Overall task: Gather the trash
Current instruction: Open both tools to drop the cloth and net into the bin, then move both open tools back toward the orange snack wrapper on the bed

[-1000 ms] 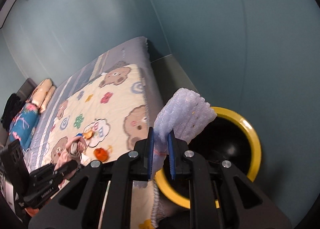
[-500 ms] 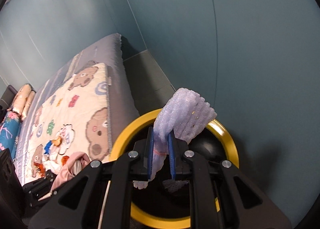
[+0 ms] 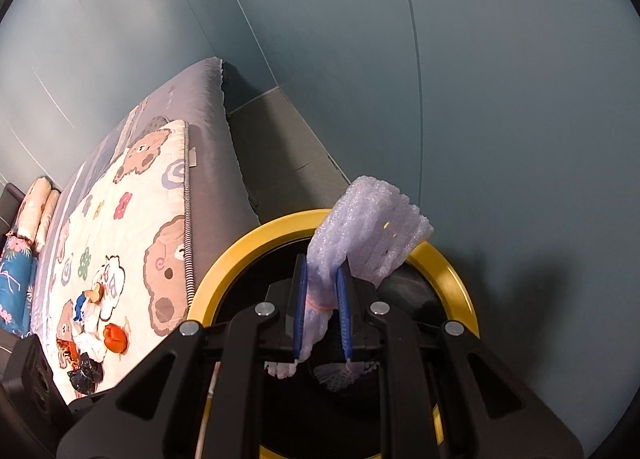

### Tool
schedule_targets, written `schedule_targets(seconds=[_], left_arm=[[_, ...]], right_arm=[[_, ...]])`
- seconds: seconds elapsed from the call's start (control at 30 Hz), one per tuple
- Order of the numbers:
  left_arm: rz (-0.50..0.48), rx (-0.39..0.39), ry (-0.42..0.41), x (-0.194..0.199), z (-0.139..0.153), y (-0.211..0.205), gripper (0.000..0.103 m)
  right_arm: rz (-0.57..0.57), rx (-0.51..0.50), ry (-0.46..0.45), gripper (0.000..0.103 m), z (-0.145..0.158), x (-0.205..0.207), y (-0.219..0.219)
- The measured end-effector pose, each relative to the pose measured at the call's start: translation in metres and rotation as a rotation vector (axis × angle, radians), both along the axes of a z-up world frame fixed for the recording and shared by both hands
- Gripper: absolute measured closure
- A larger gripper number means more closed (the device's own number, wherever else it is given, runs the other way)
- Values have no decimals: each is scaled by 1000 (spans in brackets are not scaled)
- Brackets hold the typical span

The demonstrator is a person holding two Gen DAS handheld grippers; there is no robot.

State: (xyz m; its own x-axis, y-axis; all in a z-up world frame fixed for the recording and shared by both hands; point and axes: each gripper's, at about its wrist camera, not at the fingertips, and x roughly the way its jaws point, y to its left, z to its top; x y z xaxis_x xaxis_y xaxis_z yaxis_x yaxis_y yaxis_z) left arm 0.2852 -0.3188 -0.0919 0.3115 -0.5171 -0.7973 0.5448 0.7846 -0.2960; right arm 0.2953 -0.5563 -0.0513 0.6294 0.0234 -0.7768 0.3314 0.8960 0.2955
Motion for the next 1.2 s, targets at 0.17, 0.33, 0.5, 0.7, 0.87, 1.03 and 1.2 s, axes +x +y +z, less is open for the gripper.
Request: schedule_targets(seconds=[0.17, 0.33, 0.5, 0.7, 0.87, 1.03, 1.2], left_arm=[[-3, -14, 17, -5, -1, 1, 74], [4, -22, -3, -14, 5, 6, 57], [35, -38, -45, -20, 16, 19, 31], [106, -24, -101, -19, 28, 48, 16], [179, -14, -107, -13, 32, 81, 13], [245, 2, -136, -11, 38, 122, 12], [313, 23, -156, -6, 42, 157, 11]], right_arm=[[-7, 10, 1, 78, 2, -3, -2], [-21, 18, -4, 68, 7, -8, -2], [-16, 24, -16, 58, 13, -14, 3], [16, 29, -41, 43, 20, -27, 20], [70, 37, -55, 36, 24, -33, 42], [110, 29, -75, 32, 33, -35, 67], [163, 15, -97, 30, 47, -34, 95]])
